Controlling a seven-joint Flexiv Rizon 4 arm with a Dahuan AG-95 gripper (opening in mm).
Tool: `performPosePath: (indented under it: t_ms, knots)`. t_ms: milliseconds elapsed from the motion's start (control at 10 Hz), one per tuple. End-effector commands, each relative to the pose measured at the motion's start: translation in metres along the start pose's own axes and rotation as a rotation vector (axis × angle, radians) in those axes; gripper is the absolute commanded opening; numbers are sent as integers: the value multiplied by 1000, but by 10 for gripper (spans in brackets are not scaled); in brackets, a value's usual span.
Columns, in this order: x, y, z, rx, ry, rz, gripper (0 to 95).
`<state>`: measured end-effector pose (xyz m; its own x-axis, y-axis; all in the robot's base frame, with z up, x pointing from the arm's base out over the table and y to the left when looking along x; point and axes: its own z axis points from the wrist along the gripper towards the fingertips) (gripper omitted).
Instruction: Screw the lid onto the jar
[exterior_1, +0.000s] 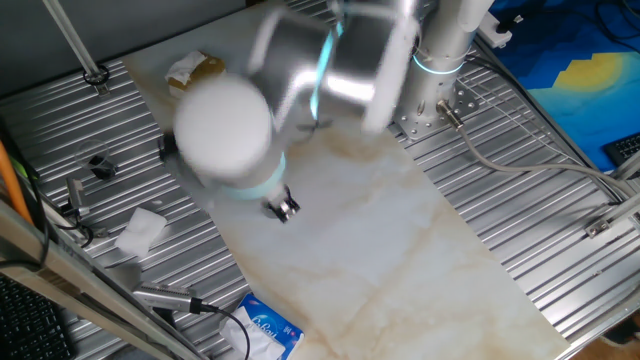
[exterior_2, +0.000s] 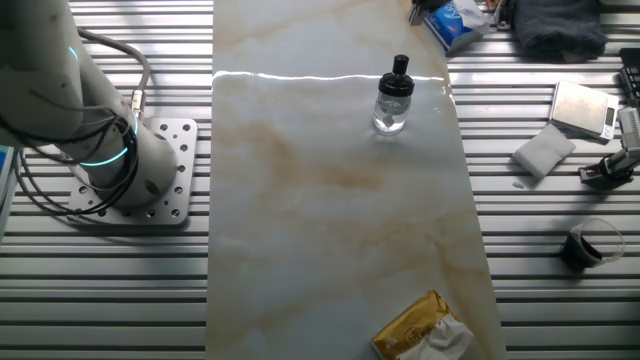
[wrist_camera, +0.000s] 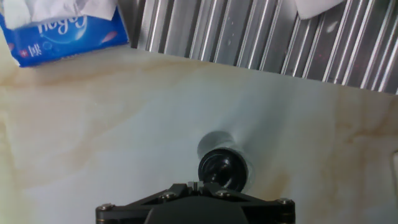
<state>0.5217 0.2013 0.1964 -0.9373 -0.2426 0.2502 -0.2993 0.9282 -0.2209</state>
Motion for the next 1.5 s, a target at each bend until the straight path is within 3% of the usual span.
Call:
performPosePath:
  t_ms: [100,400,500,800,900,1000,1300,1400,1500]
  knots:
    - [-4,2,9,2,-36,-53,190]
    - [-2,3,16,7,-44,-71,190]
    - [0,4,19,10,-43,-71,380]
    - [3,5,25,16,-47,-80,380]
    - [3,5,25,32,-42,-80,380]
    - [3,5,25,95,-21,-78,380]
    - [2,4,28,109,-18,-61,380]
    - [2,4,30,112,-17,-58,570]
    - [2,4,33,114,-17,-58,570]
